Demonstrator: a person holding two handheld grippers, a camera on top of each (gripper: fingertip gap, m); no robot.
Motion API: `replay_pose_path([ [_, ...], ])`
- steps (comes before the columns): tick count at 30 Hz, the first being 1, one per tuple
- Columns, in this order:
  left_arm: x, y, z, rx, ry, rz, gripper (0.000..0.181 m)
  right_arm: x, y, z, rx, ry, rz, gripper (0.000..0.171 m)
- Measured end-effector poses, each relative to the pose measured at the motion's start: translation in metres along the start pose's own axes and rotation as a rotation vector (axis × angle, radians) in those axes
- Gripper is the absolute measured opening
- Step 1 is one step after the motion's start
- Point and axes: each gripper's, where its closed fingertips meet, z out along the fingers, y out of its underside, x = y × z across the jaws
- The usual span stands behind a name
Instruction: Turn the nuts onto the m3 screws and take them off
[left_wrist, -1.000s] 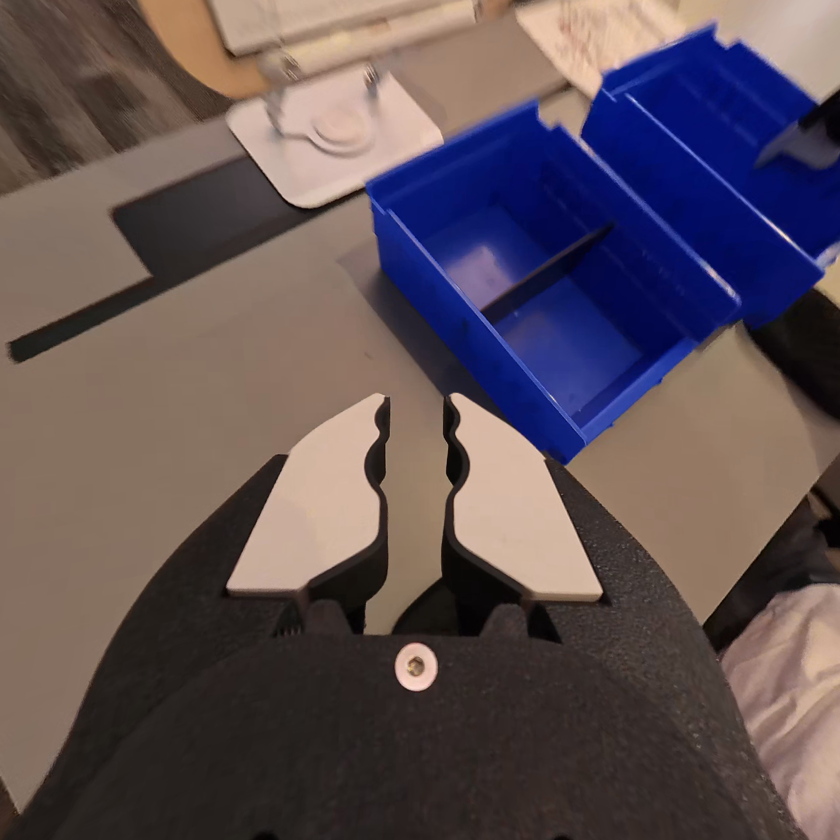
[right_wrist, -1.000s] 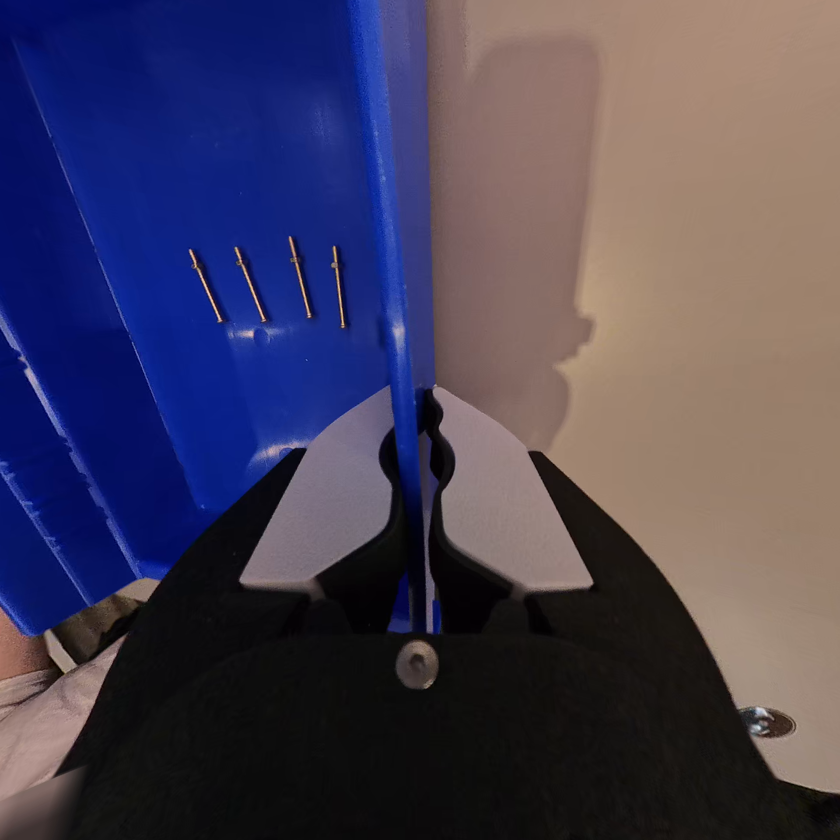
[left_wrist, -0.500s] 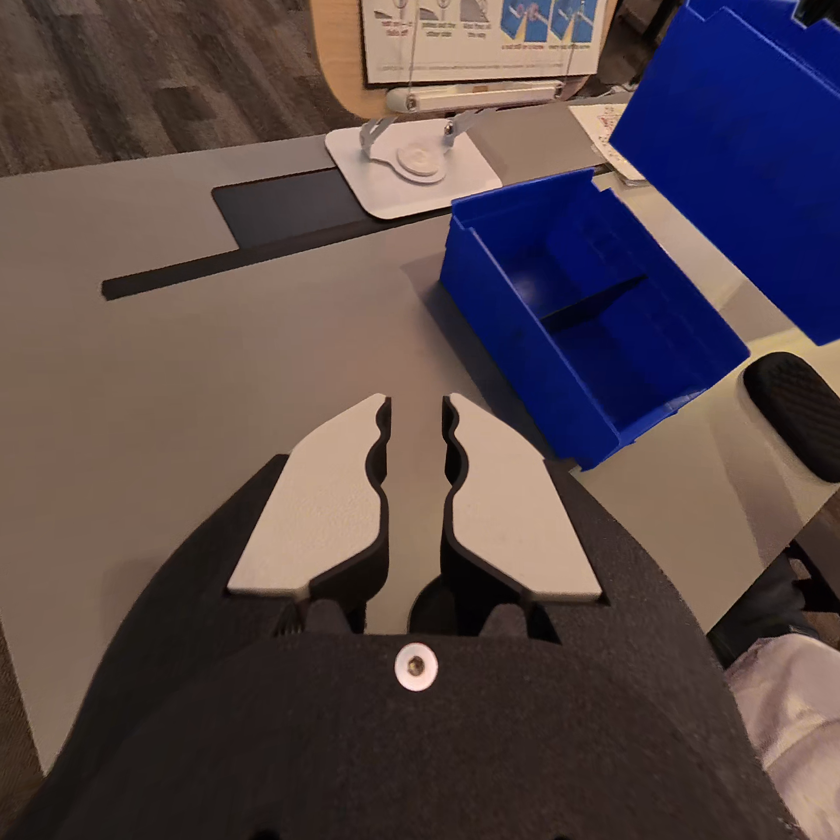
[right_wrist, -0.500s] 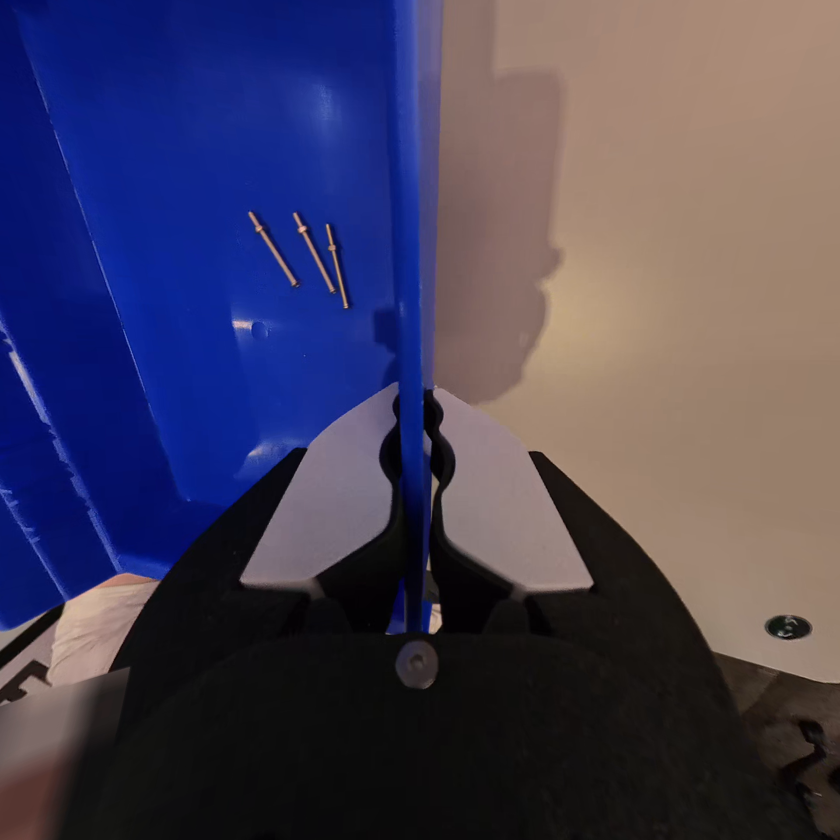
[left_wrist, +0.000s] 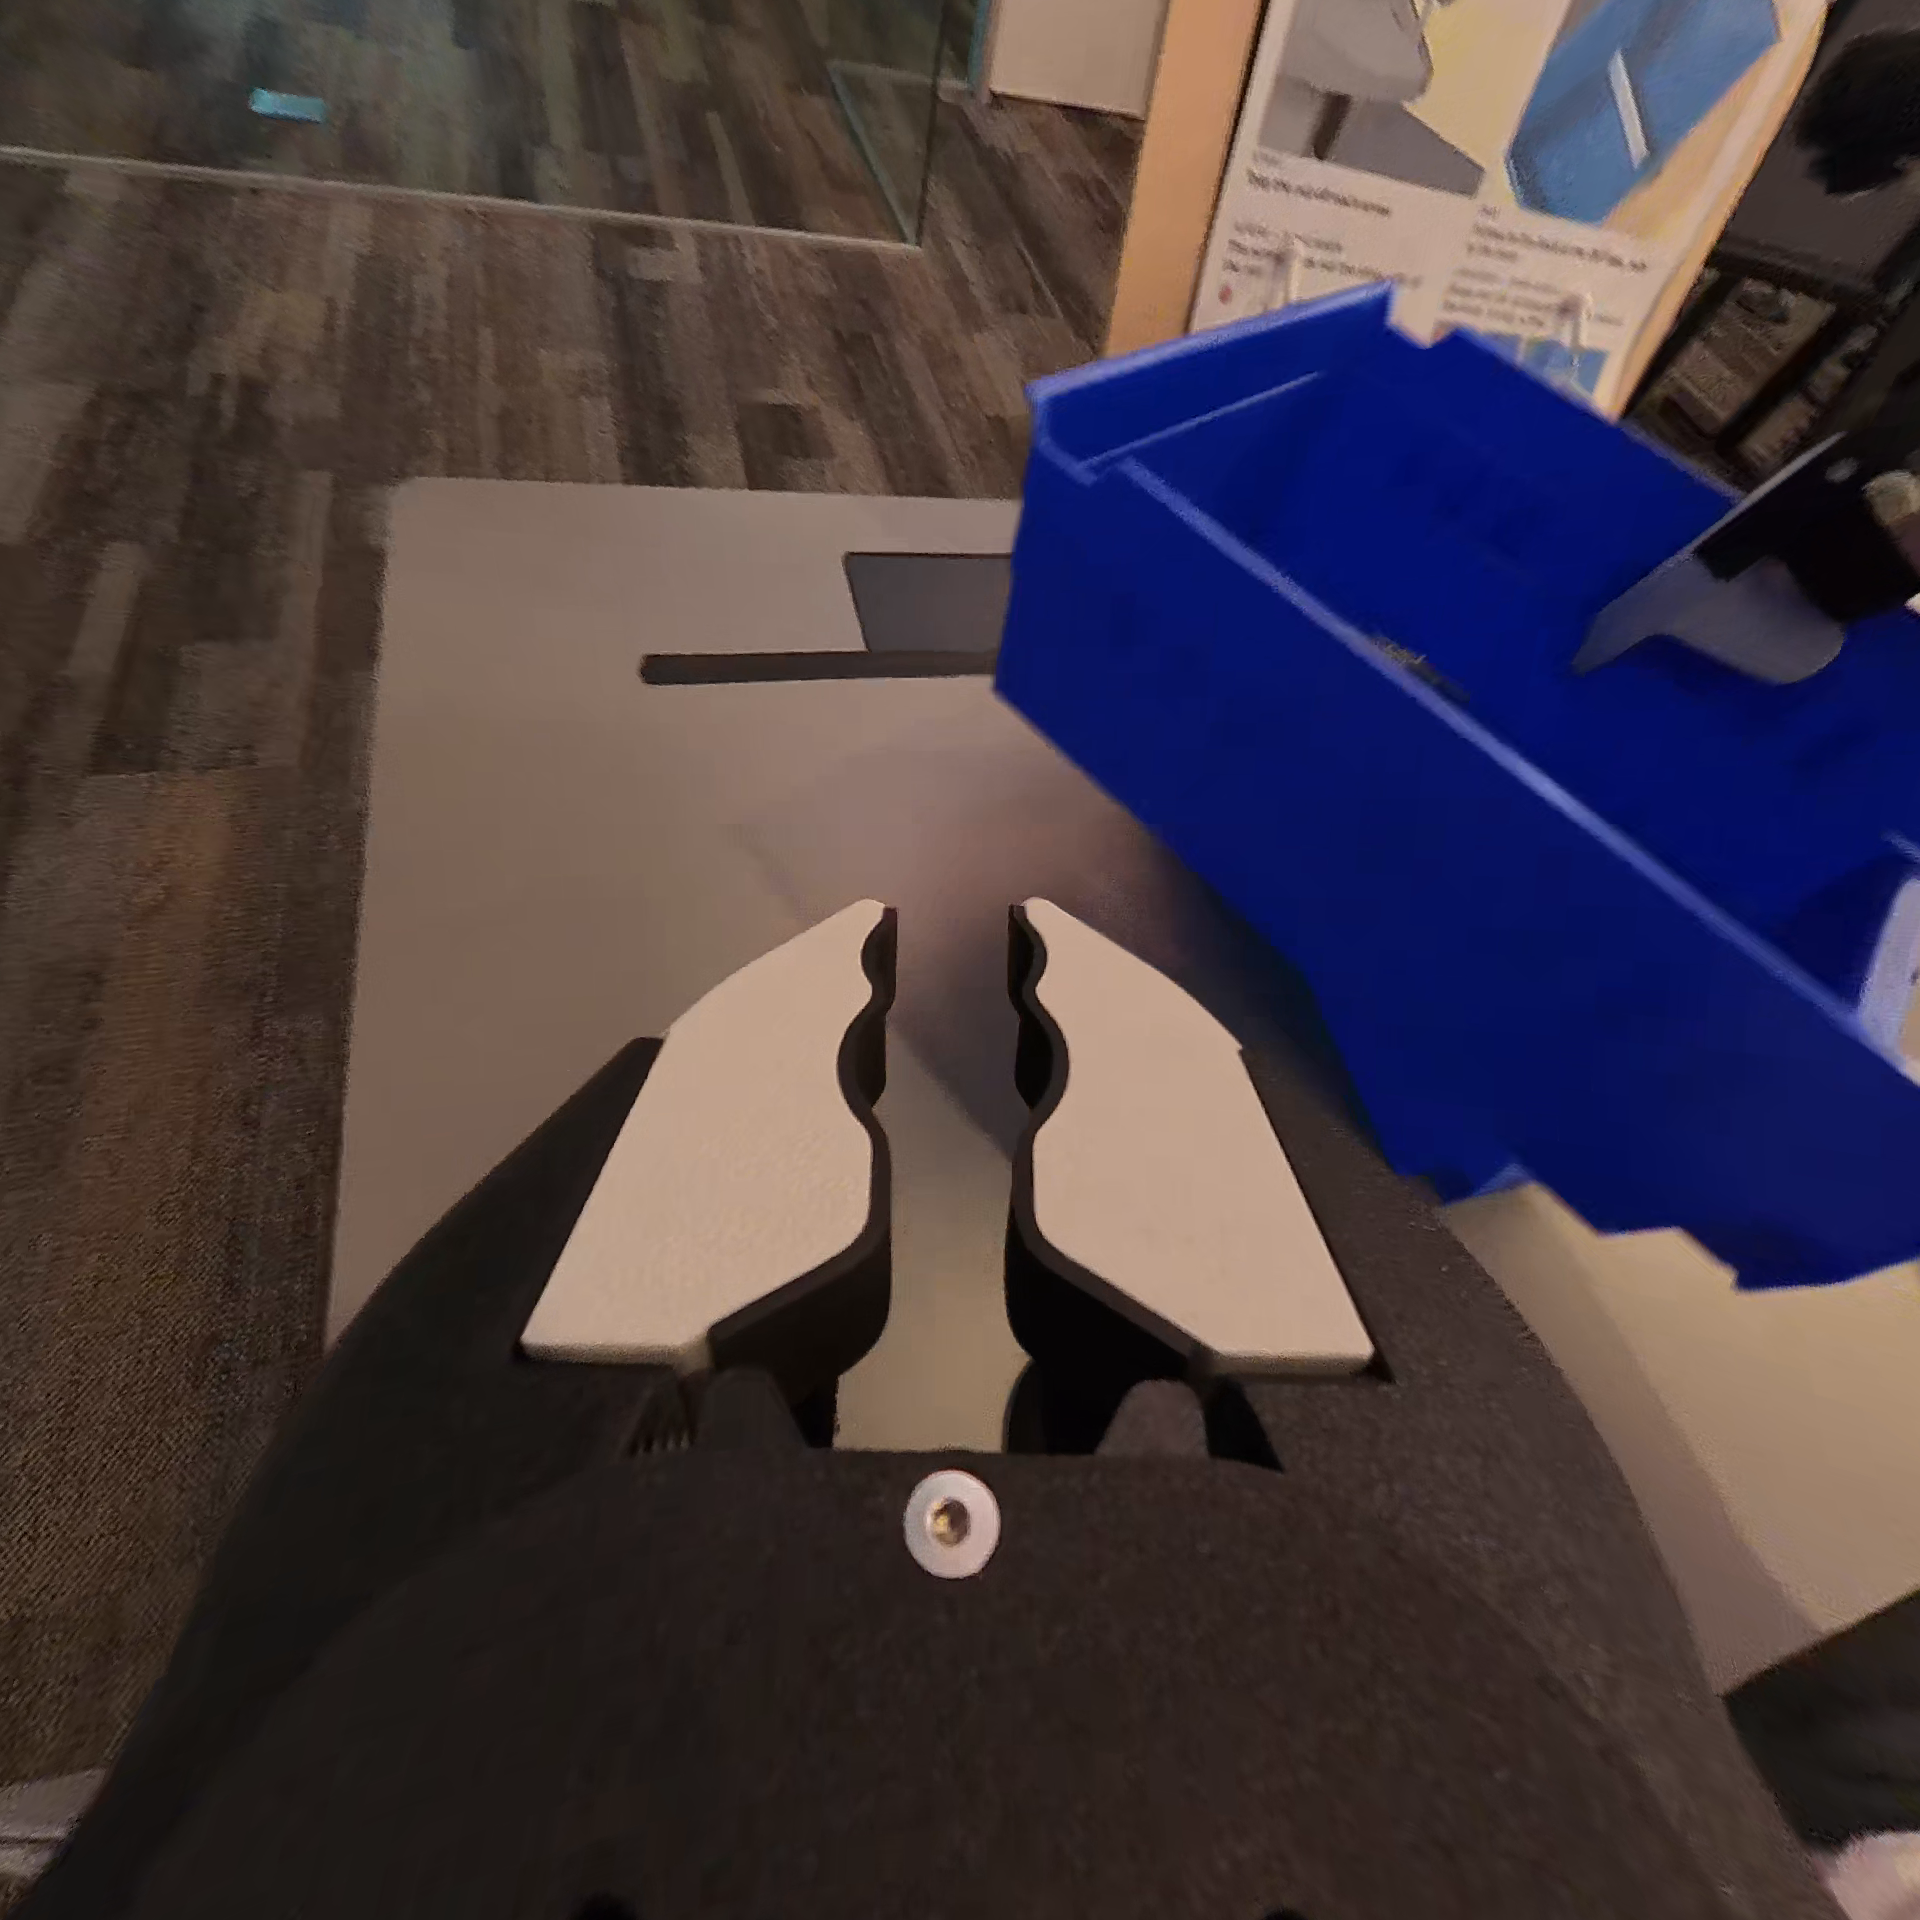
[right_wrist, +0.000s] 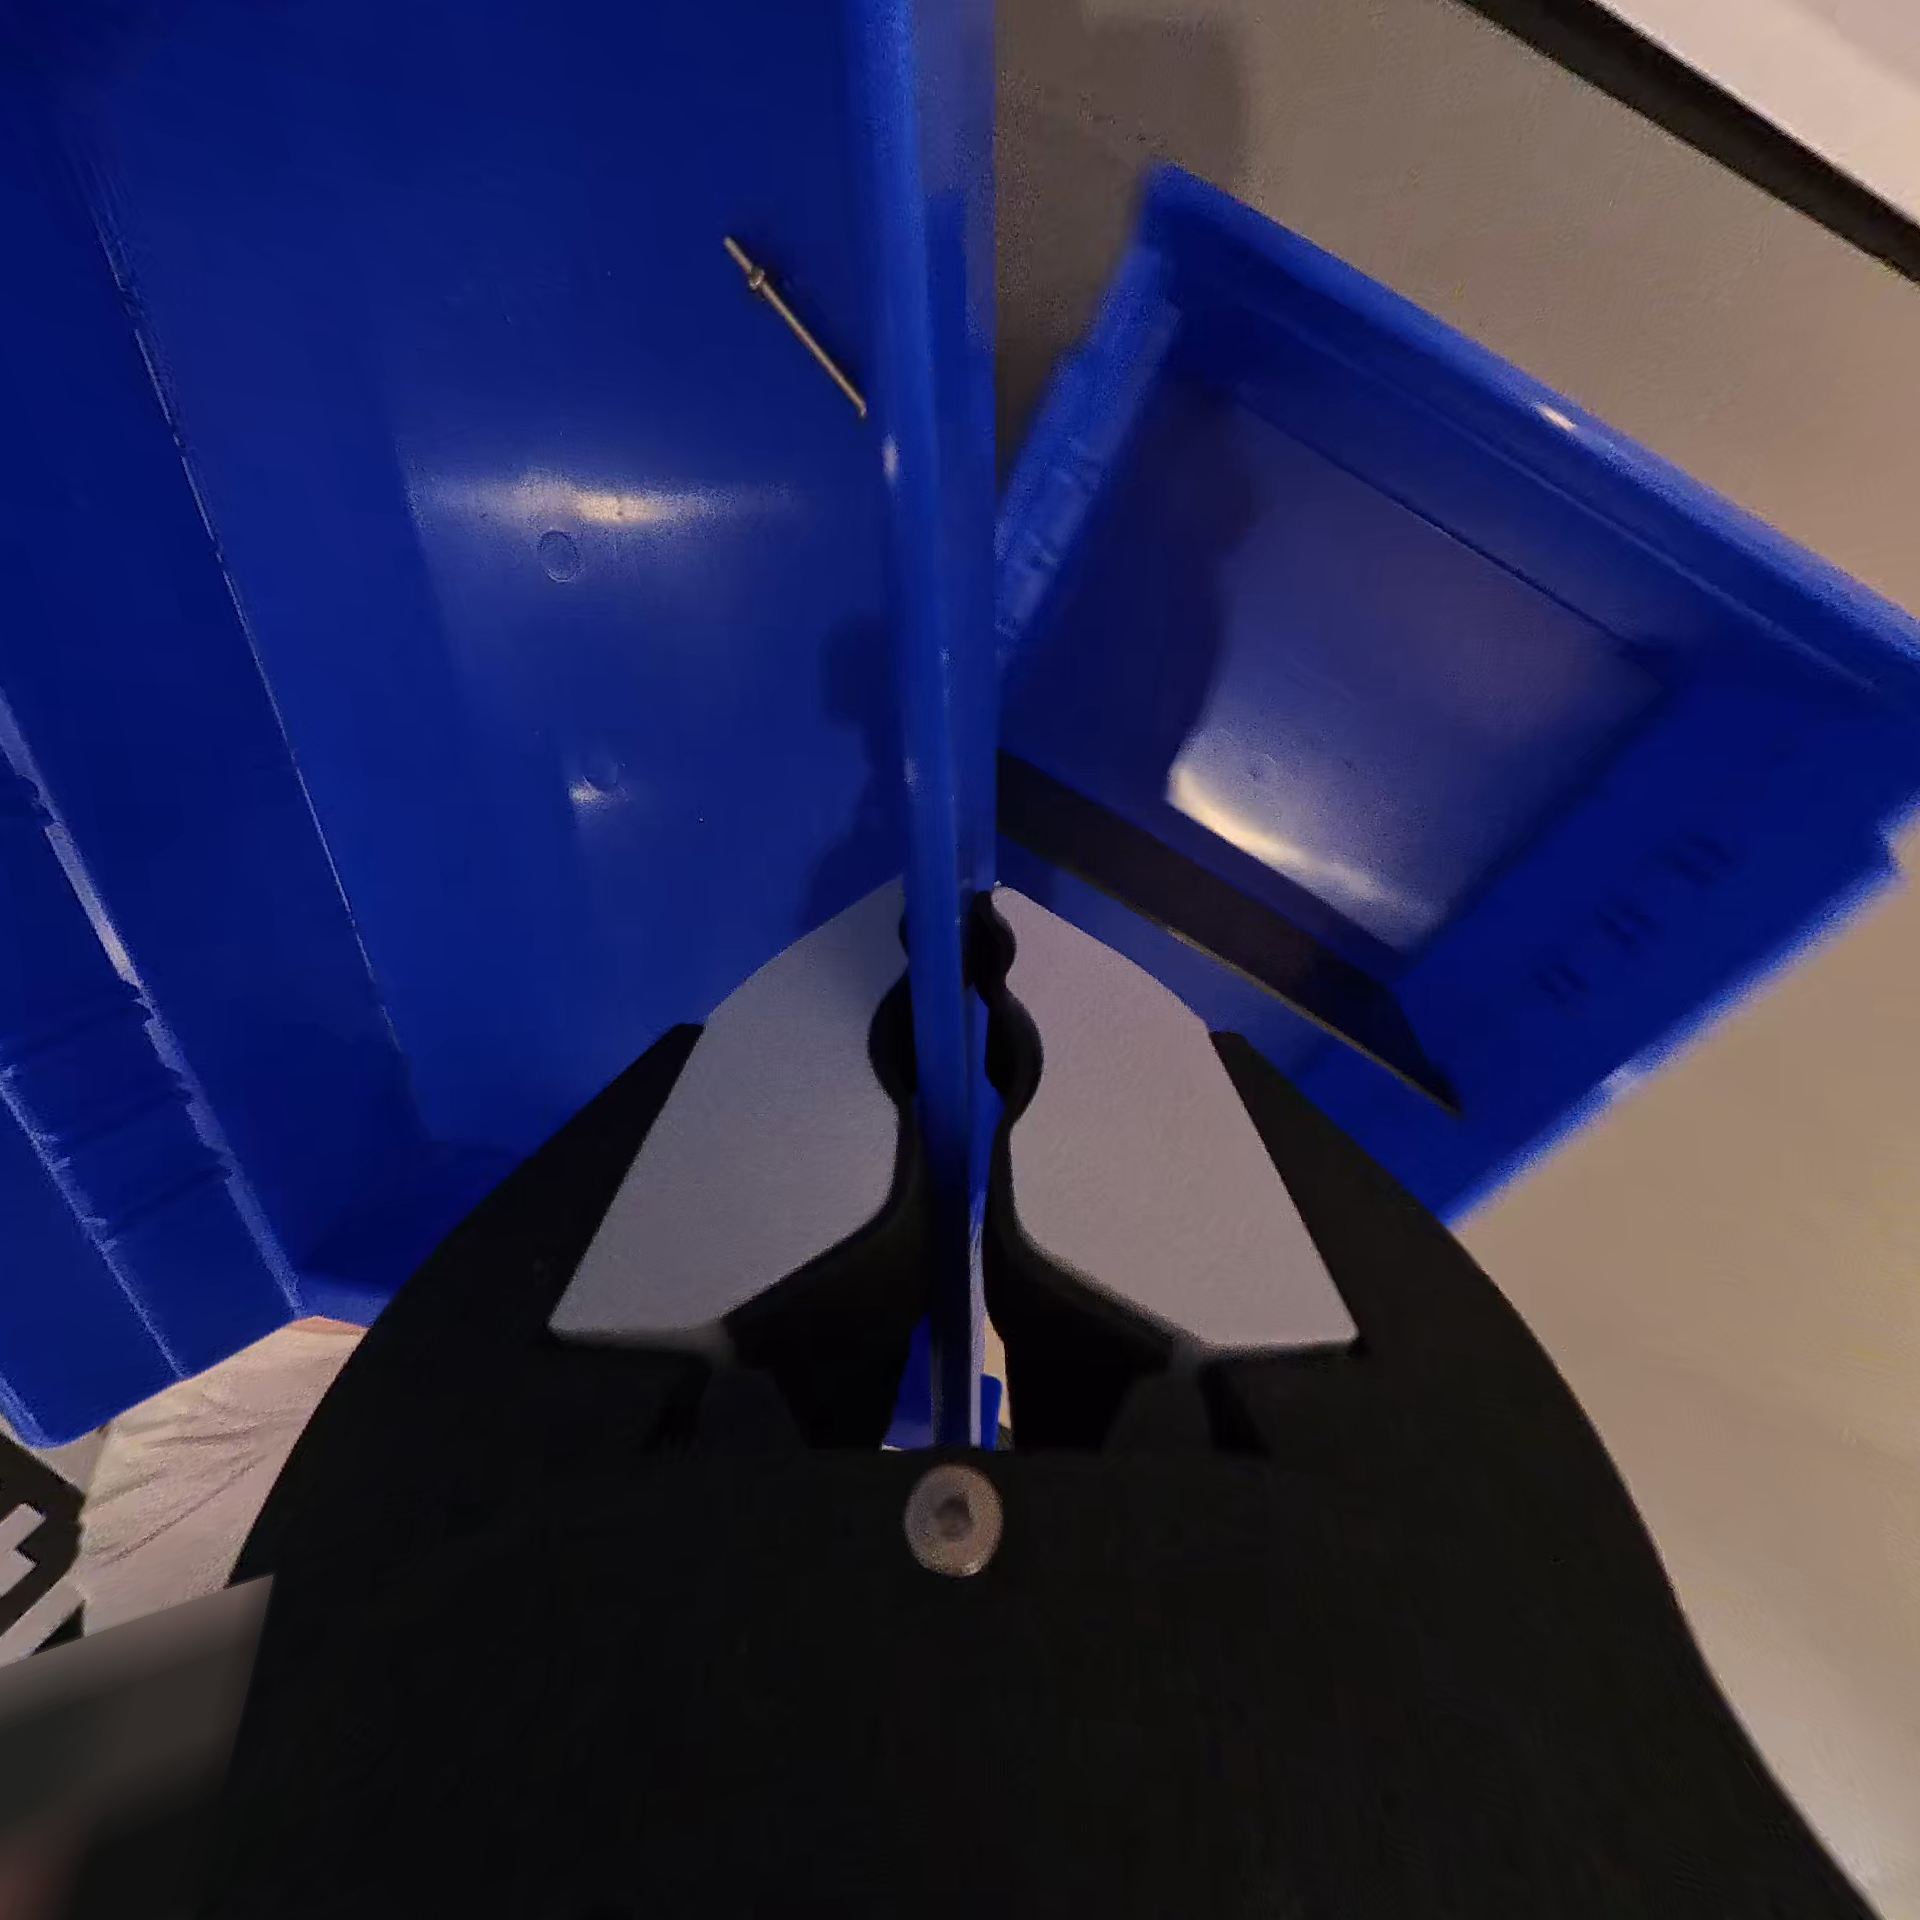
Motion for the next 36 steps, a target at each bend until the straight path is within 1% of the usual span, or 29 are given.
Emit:
replay_pose_path([
  [3,-0.009,-0.007,-0.015,0.058,-0.053,-0.013,0.020,-0.044,-0.024,0.028,-0.008,-0.033,-0.049,0.006],
  [6,-0.013,-0.006,-0.023,0.067,-0.081,-0.017,0.020,-0.078,-0.040,0.056,-0.023,-0.063,-0.062,0.006],
  [11,-0.022,-0.003,-0.022,0.047,-0.129,-0.024,0.021,-0.107,-0.057,0.101,-0.018,-0.055,-0.050,0.005],
  [14,-0.029,0.005,-0.010,-0.004,-0.129,-0.032,0.021,-0.112,-0.060,0.130,-0.004,-0.045,-0.026,0.005],
  [18,-0.040,0.021,0.017,-0.105,-0.097,-0.062,0.021,-0.109,-0.056,0.168,0.006,-0.034,0.027,0.005],
  [21,-0.050,0.042,0.038,-0.219,-0.083,-0.093,0.021,-0.107,-0.049,0.185,-0.006,-0.042,0.082,0.005],
  [23,-0.052,0.057,0.052,-0.300,-0.048,-0.109,0.019,-0.108,-0.050,0.191,0.031,-0.060,0.129,0.007],
  [25,-0.055,0.071,0.062,-0.363,-0.033,-0.136,0.021,-0.115,-0.055,0.190,0.064,-0.098,0.121,0.016],
  [26,-0.059,0.076,0.065,-0.390,-0.042,-0.147,0.023,-0.117,-0.058,0.186,0.080,-0.100,0.078,0.017],
  [29,-0.063,0.091,0.072,-0.459,-0.048,-0.164,0.028,-0.115,-0.066,0.164,0.153,-0.051,-0.114,0.013],
  [30,-0.064,0.095,0.073,-0.478,-0.048,-0.164,0.029,-0.112,-0.069,0.151,0.197,-0.011,-0.189,0.016],
  [31,-0.066,0.100,0.074,-0.501,-0.067,-0.159,0.033,-0.106,-0.072,0.133,0.266,0.050,-0.266,0.024],
  [33,-0.071,0.102,0.076,-0.516,-0.112,-0.138,0.034,-0.090,-0.067,0.088,0.407,0.180,-0.380,0.033],
  [34,-0.070,0.103,0.076,-0.525,-0.120,-0.132,0.035,-0.076,-0.056,0.066,0.447,0.254,-0.414,0.044],
  [36,-0.068,0.104,0.076,-0.547,-0.147,-0.102,0.037,-0.031,-0.023,0.031,0.455,0.421,-0.427,0.063],
])
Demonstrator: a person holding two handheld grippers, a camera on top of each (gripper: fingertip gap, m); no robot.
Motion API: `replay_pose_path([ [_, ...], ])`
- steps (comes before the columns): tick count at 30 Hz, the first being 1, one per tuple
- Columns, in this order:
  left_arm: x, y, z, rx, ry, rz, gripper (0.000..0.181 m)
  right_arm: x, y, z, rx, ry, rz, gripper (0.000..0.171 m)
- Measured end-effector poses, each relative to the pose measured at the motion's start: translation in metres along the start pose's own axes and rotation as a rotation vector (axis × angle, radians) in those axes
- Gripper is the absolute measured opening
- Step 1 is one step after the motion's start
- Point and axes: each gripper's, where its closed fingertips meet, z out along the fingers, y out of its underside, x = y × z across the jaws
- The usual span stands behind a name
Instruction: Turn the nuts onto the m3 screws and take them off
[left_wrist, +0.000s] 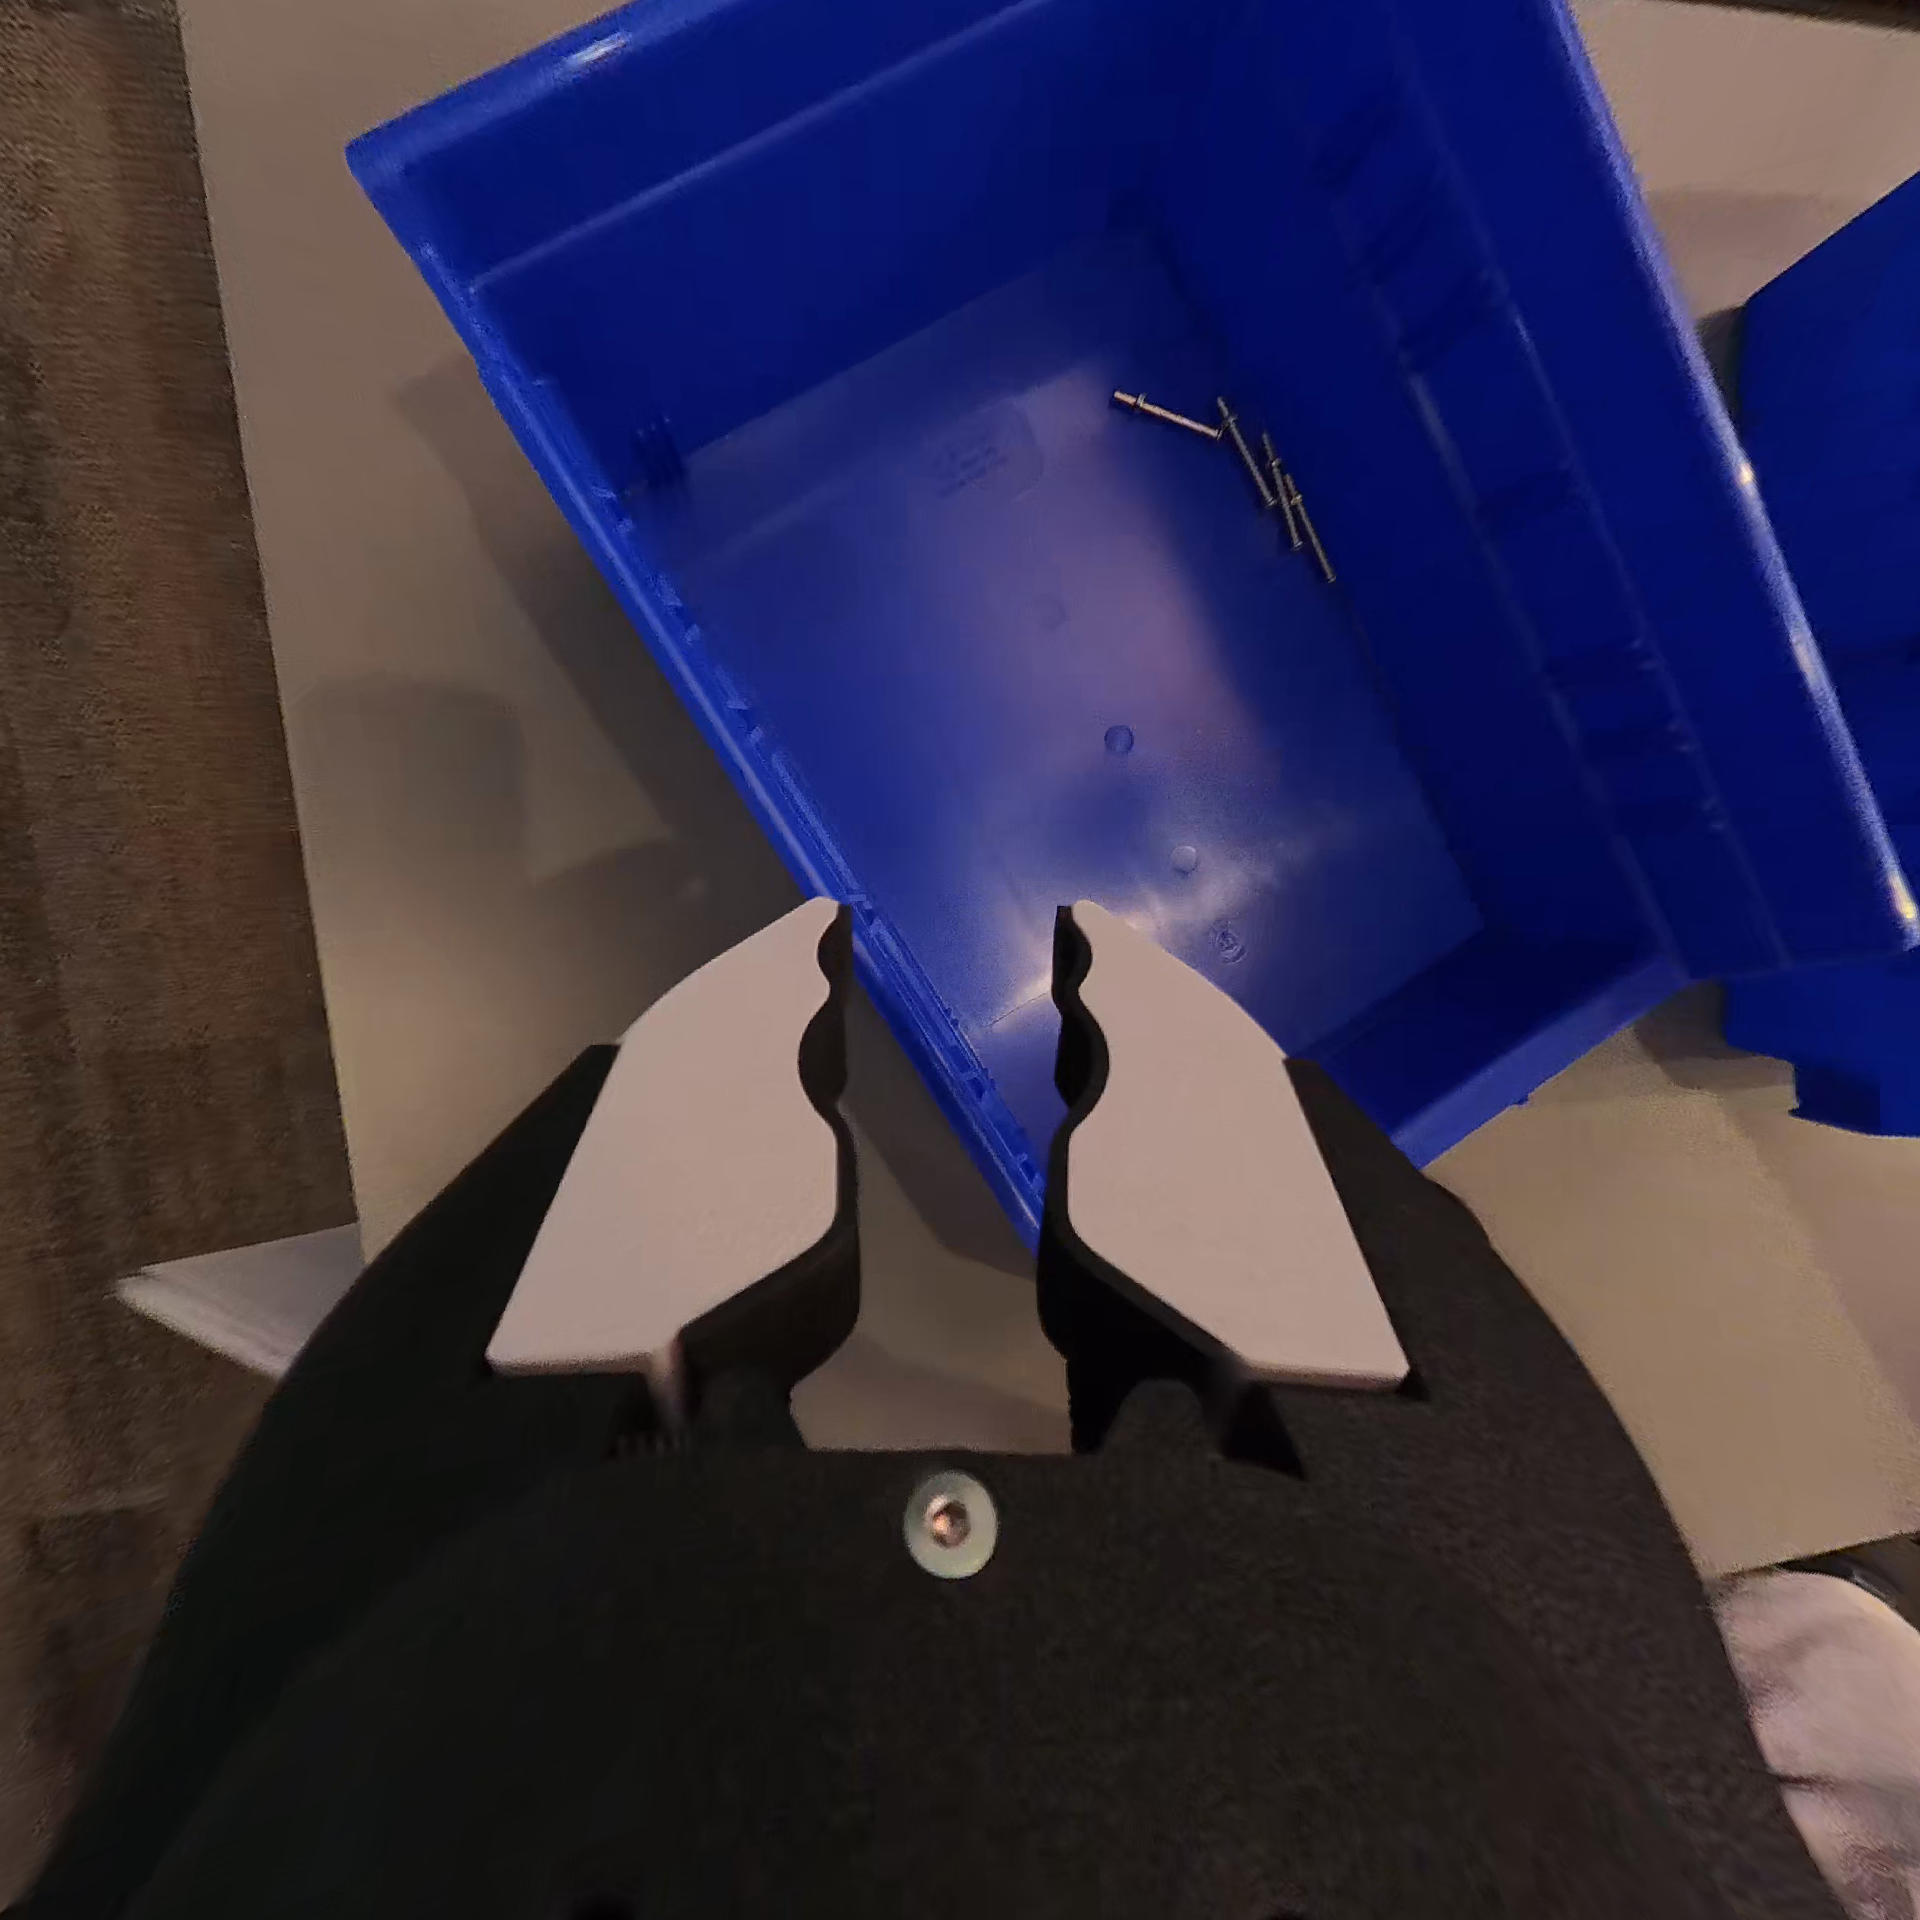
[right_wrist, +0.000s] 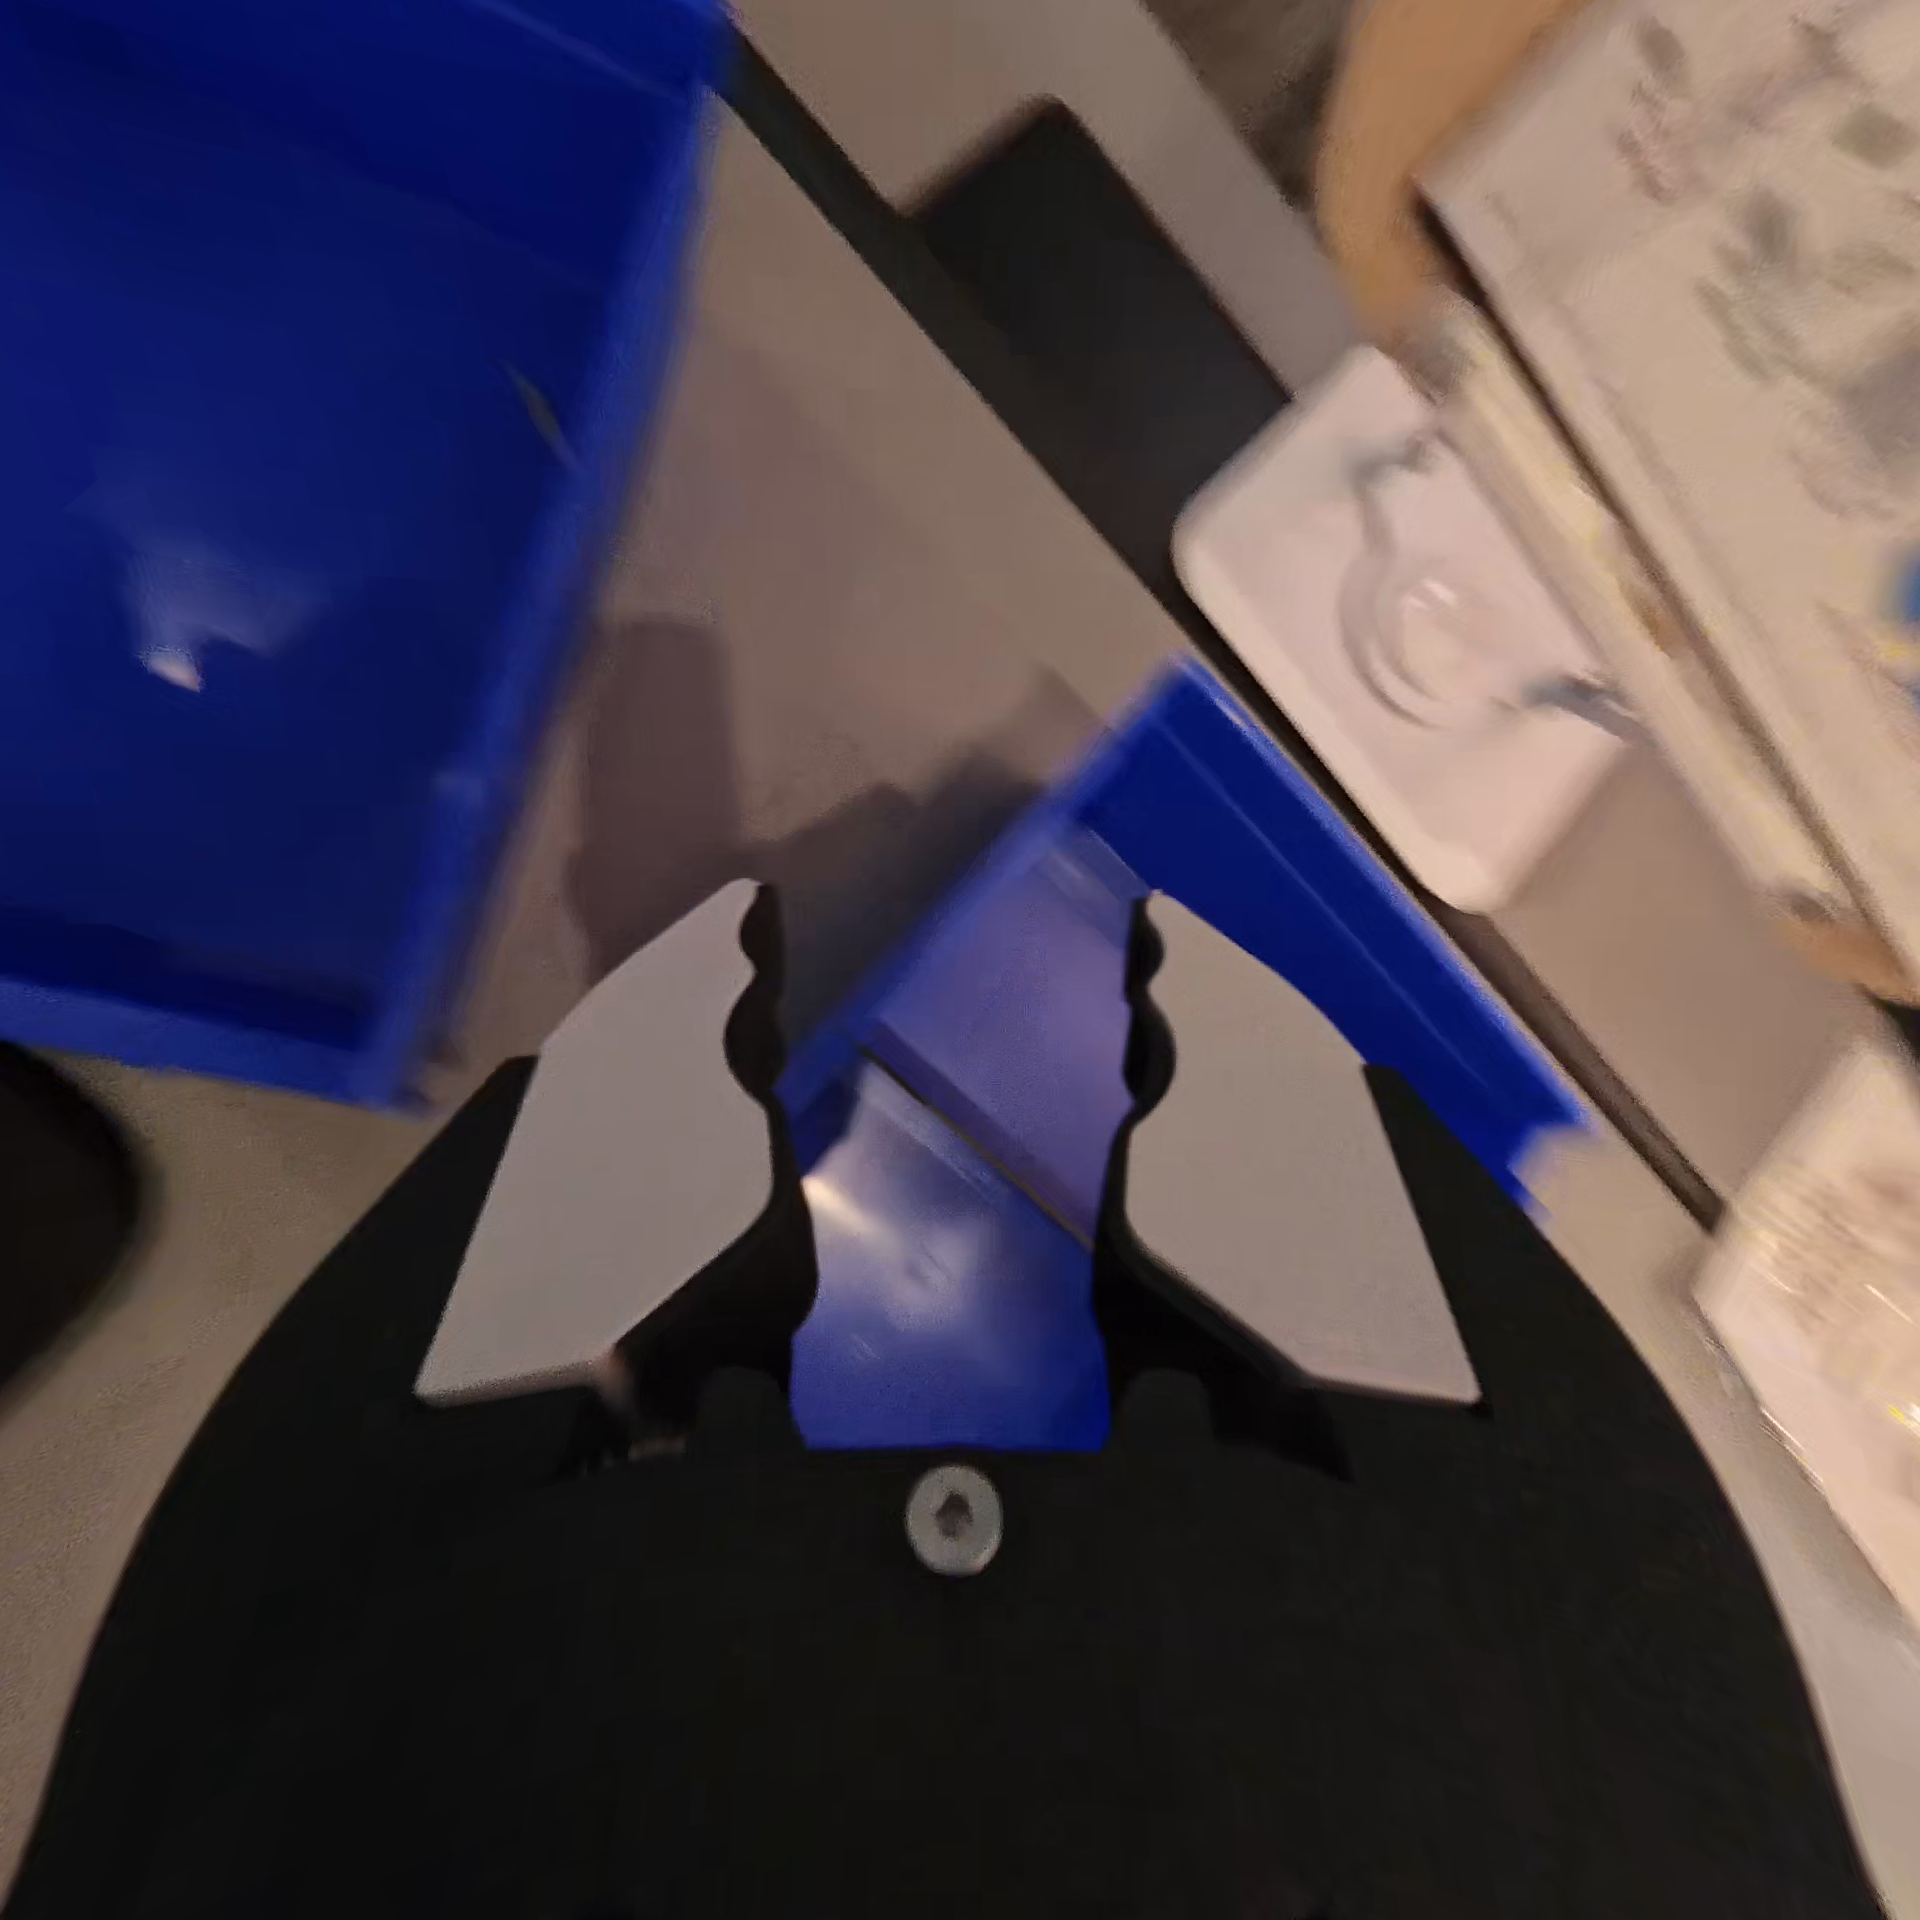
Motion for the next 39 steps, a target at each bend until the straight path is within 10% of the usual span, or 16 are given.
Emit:
replay_pose_path([
  [11,0.015,0.006,0.000,-0.065,-0.016,-0.029,0.041,0.098,0.216,0.005,-0.216,-0.021,0.405,0.073],
  [19,0.023,0.020,0.025,-0.229,-0.073,-0.016,0.038,0.075,0.244,0.026,-0.364,-0.148,0.408,0.047],
  [26,-0.003,0.016,0.030,-0.257,-0.288,0.105,0.000,0.081,0.253,0.028,-0.444,-0.219,0.462,0.011],
  [39,-0.025,-0.014,0.037,-0.070,-0.300,0.252,0.000,0.155,0.318,0.009,-0.546,-0.287,0.505,0.006],
])
